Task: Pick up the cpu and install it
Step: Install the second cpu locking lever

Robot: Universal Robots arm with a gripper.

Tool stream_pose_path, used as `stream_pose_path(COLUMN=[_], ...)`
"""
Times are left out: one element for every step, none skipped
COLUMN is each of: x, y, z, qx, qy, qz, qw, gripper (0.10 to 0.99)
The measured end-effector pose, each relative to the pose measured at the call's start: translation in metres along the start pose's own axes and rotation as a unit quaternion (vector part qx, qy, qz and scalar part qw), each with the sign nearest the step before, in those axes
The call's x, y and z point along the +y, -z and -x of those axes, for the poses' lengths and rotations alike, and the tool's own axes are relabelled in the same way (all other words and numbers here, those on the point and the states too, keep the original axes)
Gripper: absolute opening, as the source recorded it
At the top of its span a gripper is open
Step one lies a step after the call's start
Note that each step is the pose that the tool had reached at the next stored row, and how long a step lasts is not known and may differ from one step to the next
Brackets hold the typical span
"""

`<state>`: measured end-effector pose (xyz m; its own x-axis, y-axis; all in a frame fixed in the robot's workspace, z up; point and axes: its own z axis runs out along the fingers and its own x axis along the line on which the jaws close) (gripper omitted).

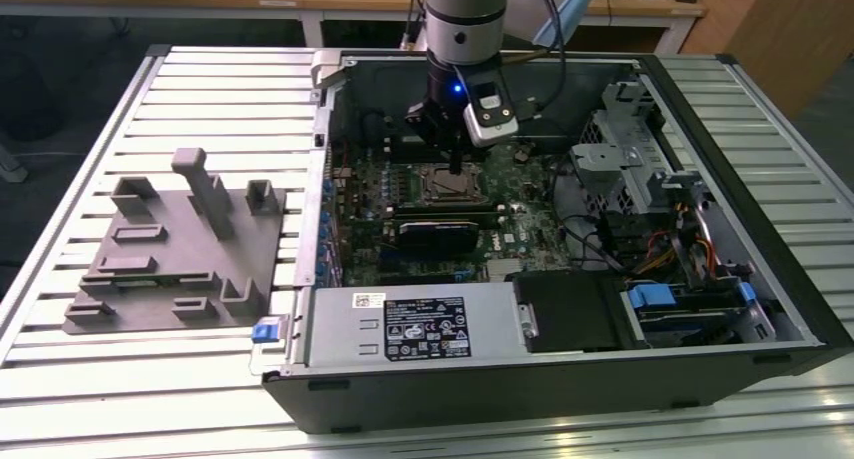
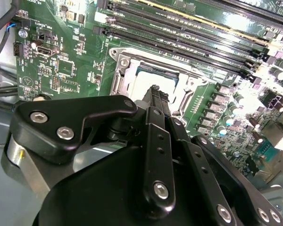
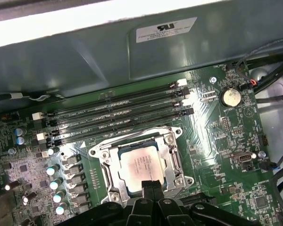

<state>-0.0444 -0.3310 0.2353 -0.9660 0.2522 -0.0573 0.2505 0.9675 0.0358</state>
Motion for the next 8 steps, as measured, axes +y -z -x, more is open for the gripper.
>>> stream_pose_path(x=[-0.0006, -0.0013, -0.0023, -0.0033, -0.0044, -0.0057, -0.0069, -0.0080], y=[0.0000, 0.0000, 0.0000, 0.0001, 0.0001, 0.0001, 0.0001, 0.0001], z=[0.0001, 0.0003, 0.0006, 0.0008, 0.0011, 0.0014, 0.0017, 0.0020], qx=[0.0000, 0.0000, 0.0000, 0.0000, 0.0000, 0.0000, 0.0000, 0.0000], qy=[0.000, 0.000, 0.000, 0.000, 0.000, 0.000, 0.000, 0.000], qz=[0.0000, 0.0000, 0.0000, 0.0000, 0.0000, 0.0000, 0.0000, 0.0000], qw=[1.0000, 1.0000, 1.0000, 1.0000, 1.0000, 1.0000, 1.0000, 1.0000], gripper=[0.106, 0.106, 0.106, 0.106, 0.106, 0.106, 0.106, 0.106])
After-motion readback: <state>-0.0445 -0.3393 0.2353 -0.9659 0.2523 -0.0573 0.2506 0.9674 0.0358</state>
